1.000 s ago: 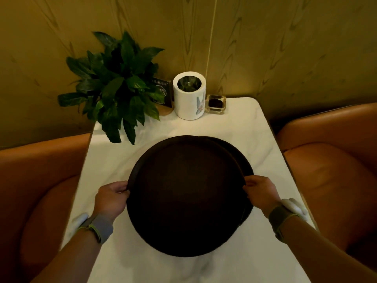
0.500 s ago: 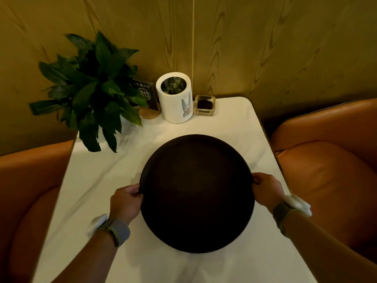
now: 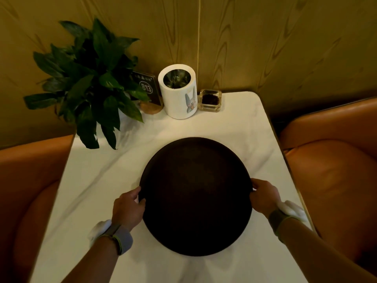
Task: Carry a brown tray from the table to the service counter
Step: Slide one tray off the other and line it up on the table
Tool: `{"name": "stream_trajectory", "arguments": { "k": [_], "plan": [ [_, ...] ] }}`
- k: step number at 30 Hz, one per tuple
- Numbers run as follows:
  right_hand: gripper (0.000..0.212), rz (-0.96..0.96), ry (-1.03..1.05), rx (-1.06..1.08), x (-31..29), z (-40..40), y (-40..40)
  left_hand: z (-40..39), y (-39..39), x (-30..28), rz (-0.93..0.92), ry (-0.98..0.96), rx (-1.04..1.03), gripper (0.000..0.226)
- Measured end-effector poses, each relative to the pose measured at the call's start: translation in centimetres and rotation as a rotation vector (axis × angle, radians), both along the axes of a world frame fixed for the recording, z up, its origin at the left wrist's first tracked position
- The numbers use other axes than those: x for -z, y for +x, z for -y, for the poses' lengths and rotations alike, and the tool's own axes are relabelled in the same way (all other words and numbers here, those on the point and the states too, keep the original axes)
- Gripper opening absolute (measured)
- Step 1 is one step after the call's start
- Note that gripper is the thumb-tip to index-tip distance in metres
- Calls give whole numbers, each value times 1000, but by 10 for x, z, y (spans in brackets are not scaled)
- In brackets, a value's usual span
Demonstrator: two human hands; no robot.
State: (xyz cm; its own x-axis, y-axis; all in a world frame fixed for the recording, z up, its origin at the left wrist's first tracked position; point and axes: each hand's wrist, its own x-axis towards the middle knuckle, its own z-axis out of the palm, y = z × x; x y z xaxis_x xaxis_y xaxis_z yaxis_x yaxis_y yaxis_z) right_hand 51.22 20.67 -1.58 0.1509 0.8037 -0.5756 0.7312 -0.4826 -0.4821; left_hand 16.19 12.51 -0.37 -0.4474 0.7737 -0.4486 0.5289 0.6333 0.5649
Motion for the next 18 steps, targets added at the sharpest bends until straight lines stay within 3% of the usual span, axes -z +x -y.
{"name": "stream_trajectory", "arguments": {
  "k": [9, 18],
  "plan": [
    [41, -147, 9, 168, -2, 4, 3, -12, -4, 16, 123, 32, -228, 30],
    [40, -242, 38, 284, 8, 16, -1, -29, -15, 39, 346, 40, -429, 37]
  ]
}}
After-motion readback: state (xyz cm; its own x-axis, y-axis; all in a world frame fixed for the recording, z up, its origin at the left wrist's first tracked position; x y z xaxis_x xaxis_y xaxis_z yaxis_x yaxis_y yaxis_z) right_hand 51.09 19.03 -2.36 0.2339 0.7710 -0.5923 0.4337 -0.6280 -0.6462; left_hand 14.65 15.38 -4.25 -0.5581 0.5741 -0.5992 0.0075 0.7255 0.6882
